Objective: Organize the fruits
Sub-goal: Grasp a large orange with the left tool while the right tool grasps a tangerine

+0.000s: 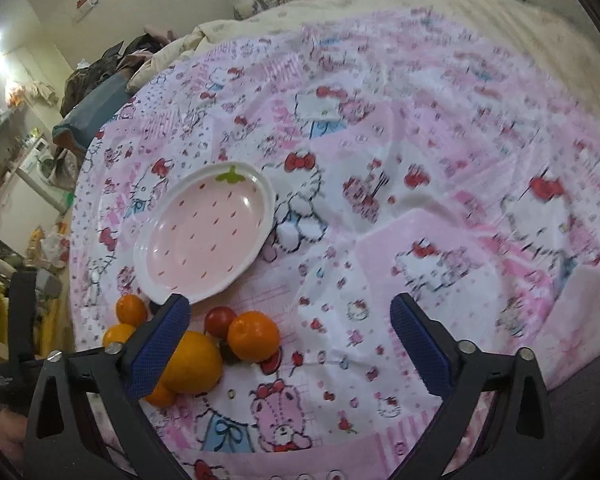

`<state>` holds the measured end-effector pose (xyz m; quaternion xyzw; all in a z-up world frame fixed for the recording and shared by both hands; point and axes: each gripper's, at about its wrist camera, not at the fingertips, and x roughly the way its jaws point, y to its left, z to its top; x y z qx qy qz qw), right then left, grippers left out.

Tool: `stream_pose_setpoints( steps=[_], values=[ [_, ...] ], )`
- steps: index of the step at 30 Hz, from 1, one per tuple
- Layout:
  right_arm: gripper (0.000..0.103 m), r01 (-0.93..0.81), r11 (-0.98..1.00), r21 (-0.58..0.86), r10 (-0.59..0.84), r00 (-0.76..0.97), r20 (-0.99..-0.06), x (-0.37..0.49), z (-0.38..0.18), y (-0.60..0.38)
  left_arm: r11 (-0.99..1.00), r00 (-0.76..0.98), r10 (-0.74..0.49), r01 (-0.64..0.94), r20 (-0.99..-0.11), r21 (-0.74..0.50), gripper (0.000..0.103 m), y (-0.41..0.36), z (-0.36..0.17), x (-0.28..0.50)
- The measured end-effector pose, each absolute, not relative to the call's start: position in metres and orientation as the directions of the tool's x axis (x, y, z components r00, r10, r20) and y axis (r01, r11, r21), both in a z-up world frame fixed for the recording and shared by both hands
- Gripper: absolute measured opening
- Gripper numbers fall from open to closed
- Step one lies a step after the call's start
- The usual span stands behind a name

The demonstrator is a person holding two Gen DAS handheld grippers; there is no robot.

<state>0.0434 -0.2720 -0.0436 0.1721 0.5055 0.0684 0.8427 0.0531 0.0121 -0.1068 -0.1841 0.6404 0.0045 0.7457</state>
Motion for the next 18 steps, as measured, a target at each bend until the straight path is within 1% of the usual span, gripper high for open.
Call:
stream_pose_setpoints(
  steps=[1, 4, 6, 12, 14, 15, 16, 18],
  values=[
    [0.086, 0.063, 0.92, 0.387, 0.319, 0.453, -0.832, 0.047, -0.05, -0.272, 0.929, 0.183, -0.236, -0.247, -0.955, -0.277, 0.054, 0.013, -0.106, 0.053],
    [0.073, 0.093, 0.867, 0.49, 0.441, 0.313, -0.841, 0.06, -0.079, -0.268, 0.92, 0.189, -0.264, -0.244, -0.946, -0.306, 0.054, 0.016, -0.103, 0.051],
    [0.062, 0.106, 0.849, 0.517, 0.478, 0.26, -0.839, 0.063, -0.092, -0.263, 0.921, 0.202, -0.275, -0.227, -0.94, -0.318, 0.053, 0.016, -0.098, 0.05],
    [0.052, 0.086, 0.86, 0.503, 0.481, 0.194, -0.855, 0.07, -0.11, -0.243, 0.944, 0.249, -0.233, -0.175, -0.94, -0.281, 0.052, 0.013, -0.079, 0.042],
    [0.05, 0.074, 0.876, 0.477, 0.458, 0.186, -0.869, 0.07, -0.113, -0.24, 0.947, 0.266, -0.221, -0.171, -0.938, -0.271, 0.052, 0.014, -0.073, 0.04],
    [0.046, 0.072, 0.881, 0.468, 0.449, 0.187, -0.874, 0.07, -0.114, -0.239, 0.947, 0.274, -0.219, -0.171, -0.937, -0.271, 0.052, 0.015, -0.071, 0.04],
    [0.045, 0.068, 0.881, 0.468, 0.45, 0.189, -0.873, 0.07, -0.113, -0.24, 0.947, 0.283, -0.216, -0.17, -0.935, -0.271, 0.052, 0.016, -0.069, 0.04],
    [0.043, 0.059, 0.879, 0.473, 0.455, 0.194, -0.869, 0.069, -0.111, -0.242, 0.95, 0.298, -0.206, -0.169, -0.932, -0.264, 0.052, 0.017, -0.066, 0.04]
  ],
)
